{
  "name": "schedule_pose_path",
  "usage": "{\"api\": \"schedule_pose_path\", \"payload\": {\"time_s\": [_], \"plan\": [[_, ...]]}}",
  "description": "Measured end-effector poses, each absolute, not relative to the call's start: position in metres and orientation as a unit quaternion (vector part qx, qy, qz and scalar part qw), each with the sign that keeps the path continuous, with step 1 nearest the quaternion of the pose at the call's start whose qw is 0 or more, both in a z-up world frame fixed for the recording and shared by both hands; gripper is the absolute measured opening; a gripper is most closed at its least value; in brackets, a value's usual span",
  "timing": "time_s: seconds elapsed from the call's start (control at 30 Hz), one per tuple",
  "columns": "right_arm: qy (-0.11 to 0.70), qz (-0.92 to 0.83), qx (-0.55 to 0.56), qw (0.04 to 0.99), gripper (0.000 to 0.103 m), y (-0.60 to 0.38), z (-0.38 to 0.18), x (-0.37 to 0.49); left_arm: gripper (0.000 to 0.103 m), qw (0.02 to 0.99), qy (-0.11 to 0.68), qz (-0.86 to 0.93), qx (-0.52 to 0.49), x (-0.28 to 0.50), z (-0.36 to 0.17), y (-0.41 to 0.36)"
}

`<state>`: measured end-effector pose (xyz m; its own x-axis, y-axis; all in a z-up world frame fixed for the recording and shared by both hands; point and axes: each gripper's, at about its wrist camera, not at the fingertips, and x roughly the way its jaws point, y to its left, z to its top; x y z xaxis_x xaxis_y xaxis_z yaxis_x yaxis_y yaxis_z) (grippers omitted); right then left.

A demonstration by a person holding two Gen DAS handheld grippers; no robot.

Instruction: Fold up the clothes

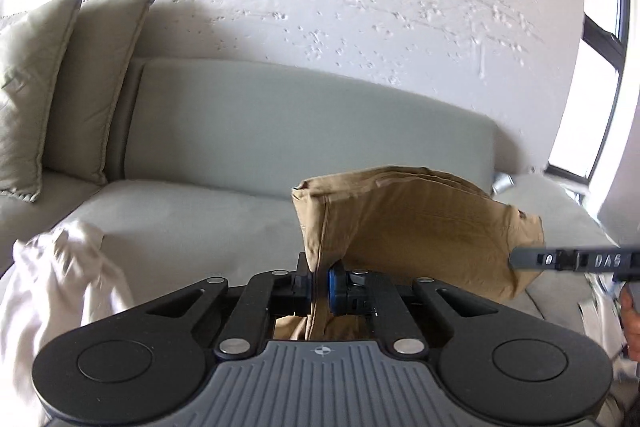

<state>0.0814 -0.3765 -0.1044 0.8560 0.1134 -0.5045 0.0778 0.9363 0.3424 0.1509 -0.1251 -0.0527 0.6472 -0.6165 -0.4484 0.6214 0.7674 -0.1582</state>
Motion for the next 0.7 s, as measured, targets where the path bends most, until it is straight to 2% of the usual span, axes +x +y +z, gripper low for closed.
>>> {"api": "schedule_pose_path", "payload": {"time_s": [0.1,0.2,0.27,0.4,0.5,0.53,0.57,0.6,0.63,0.7], "plan": [[0.294,-0.005,0.161,0.942,0.003,-0.364,-0.127,0.048,0.01,0.898,0.293,-0.325,0.036,0.12,-0.071,-0.124],[0.353,-0.04,0.149,0.923,0.008,-0.362,-0.155,0.026,0.014,0.886,0.349,-0.292,0.092,0.089,-0.091,-0.125],[0.371,-0.056,0.164,0.912,0.017,-0.365,-0.164,0.004,0.02,0.879,0.361,-0.295,0.102,0.066,-0.09,-0.114],[0.358,-0.077,0.198,0.909,0.02,-0.379,-0.145,-0.052,0.029,0.864,0.376,-0.324,0.086,0.028,-0.077,-0.085],[0.326,-0.083,0.218,0.916,0.021,-0.383,-0.12,-0.093,0.041,0.859,0.374,-0.344,0.065,0.01,-0.065,-0.067],[0.32,-0.08,0.235,0.914,0.027,-0.386,-0.113,-0.099,0.043,0.862,0.37,-0.344,0.05,0.011,-0.062,-0.065],[0.319,-0.074,0.26,0.908,0.041,-0.39,-0.109,-0.102,0.046,0.864,0.366,-0.343,0.033,0.013,-0.059,-0.063],[0.321,-0.064,0.291,0.899,0.048,-0.395,-0.109,-0.102,0.05,0.868,0.36,-0.341,0.006,0.018,-0.057,-0.061],[0.321,-0.051,0.33,0.886,0.053,-0.4,-0.113,-0.1,0.052,0.87,0.358,-0.339,-0.019,0.023,-0.055,-0.063],[0.316,-0.034,0.408,0.856,0.052,-0.408,-0.129,-0.091,0.053,0.873,0.34,-0.344,-0.065,0.032,-0.047,-0.066]]}}
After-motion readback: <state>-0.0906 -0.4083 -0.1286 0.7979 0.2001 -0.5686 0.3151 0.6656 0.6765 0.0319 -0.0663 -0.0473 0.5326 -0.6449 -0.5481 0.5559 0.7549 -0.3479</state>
